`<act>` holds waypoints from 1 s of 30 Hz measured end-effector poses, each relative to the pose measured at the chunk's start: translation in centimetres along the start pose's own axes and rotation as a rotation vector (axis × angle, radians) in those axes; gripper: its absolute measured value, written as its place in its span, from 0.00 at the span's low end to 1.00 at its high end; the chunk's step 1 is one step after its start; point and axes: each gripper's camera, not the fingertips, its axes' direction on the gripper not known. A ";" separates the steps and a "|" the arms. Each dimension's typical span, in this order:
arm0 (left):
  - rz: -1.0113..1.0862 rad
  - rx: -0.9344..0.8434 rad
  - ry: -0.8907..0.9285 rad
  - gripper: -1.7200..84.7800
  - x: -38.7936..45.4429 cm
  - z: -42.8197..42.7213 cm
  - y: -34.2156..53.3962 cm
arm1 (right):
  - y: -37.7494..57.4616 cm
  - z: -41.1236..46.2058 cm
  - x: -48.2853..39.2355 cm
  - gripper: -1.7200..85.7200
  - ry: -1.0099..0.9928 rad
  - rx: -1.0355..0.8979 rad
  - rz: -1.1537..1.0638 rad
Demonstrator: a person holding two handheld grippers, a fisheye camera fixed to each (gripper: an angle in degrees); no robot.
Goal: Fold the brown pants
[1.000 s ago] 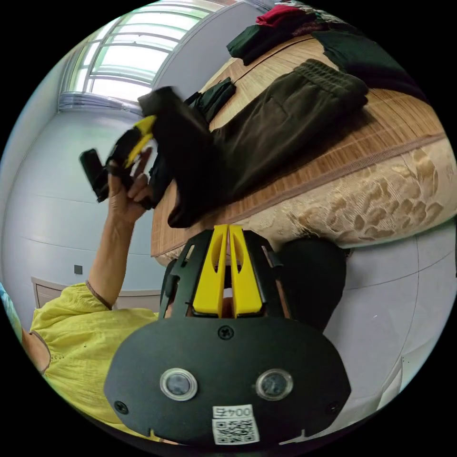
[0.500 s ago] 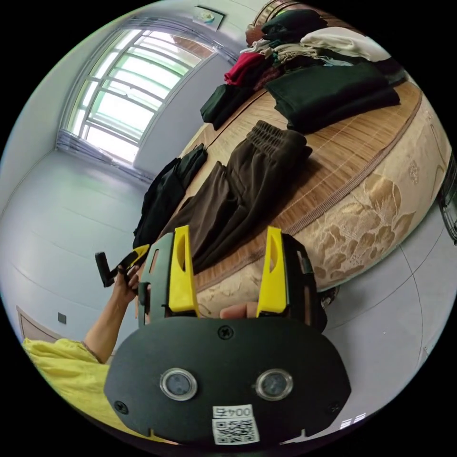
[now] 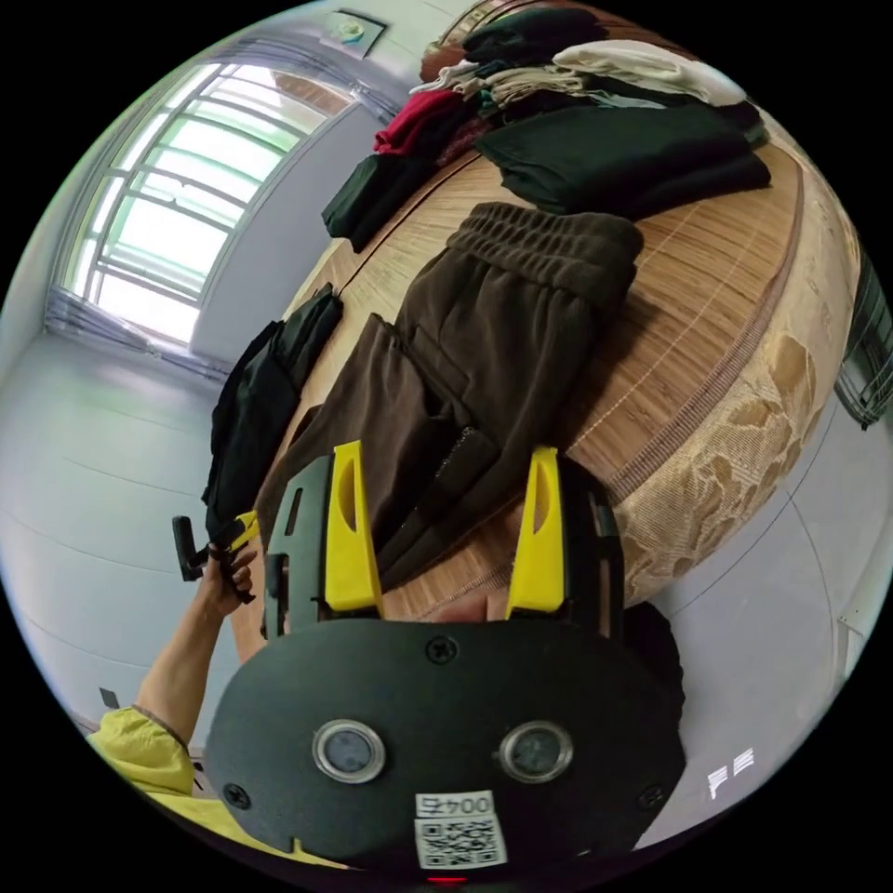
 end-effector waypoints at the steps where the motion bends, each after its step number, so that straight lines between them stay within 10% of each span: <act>1: 0.023 -0.009 -0.001 0.27 0.5 0.4 -0.2 | 0.0 0.6 -0.8 0.27 0.020 -0.014 -0.024; 7: 0.007 0.013 -0.034 0.11 1.5 0.0 1.8 | -0.4 3.7 -5.0 0.17 0.287 -0.066 -0.156; 23: -0.231 0.243 0.070 0.11 9.0 -3.4 38.3 | -7.9 16.4 -22.4 0.18 0.399 -0.429 -0.734; 30: -0.078 0.284 -0.013 0.13 9.5 -6.7 45.6 | 1.3 7.3 -19.7 0.17 -0.018 -0.404 -0.735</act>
